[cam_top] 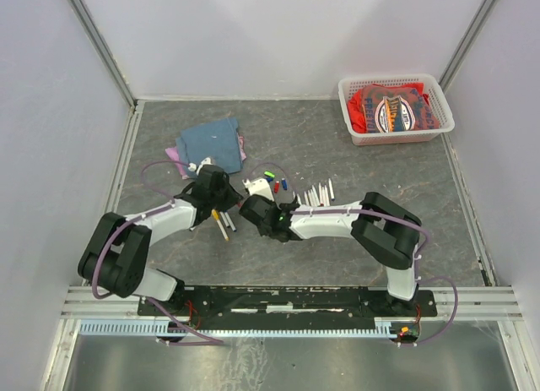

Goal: Open the pen caps
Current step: Move the pen to the center of the board, then place the pen cap at the center of the board.

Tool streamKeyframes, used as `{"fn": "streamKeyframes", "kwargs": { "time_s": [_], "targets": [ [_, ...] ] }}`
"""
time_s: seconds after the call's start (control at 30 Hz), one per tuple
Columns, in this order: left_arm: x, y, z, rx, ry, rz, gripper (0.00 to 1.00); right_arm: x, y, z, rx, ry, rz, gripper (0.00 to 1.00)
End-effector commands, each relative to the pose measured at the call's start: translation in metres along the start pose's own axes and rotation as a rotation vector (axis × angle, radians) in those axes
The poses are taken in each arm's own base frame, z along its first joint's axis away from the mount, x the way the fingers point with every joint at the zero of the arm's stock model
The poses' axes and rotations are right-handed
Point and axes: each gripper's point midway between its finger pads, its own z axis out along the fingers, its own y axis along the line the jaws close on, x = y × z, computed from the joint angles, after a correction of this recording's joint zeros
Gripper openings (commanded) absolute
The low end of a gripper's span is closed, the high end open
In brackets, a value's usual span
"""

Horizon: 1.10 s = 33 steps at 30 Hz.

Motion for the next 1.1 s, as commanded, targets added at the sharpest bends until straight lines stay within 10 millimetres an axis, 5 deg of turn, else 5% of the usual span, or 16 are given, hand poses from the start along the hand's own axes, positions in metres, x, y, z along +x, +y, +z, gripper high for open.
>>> {"fn": "streamKeyframes", "kwargs": {
  "time_s": [0.0, 0.57, 1.07],
  "targets": [
    [-0.013, -0.01, 0.008, -0.006, -0.049, 0.053, 0.04, -0.012, -0.028, -0.01, 0.061, -0.033, 0.061, 0.01],
    [0.0, -0.01, 0.028, -0.059, -0.001, 0.108, 0.19, -0.023, -0.086, 0.002, 0.142, -0.024, 0.204, 0.01],
    [0.005, -0.012, 0.031, -0.063, 0.009, 0.109, 0.32, -0.019, -0.114, 0.017, 0.205, 0.013, 0.234, 0.01]
  ]
}}
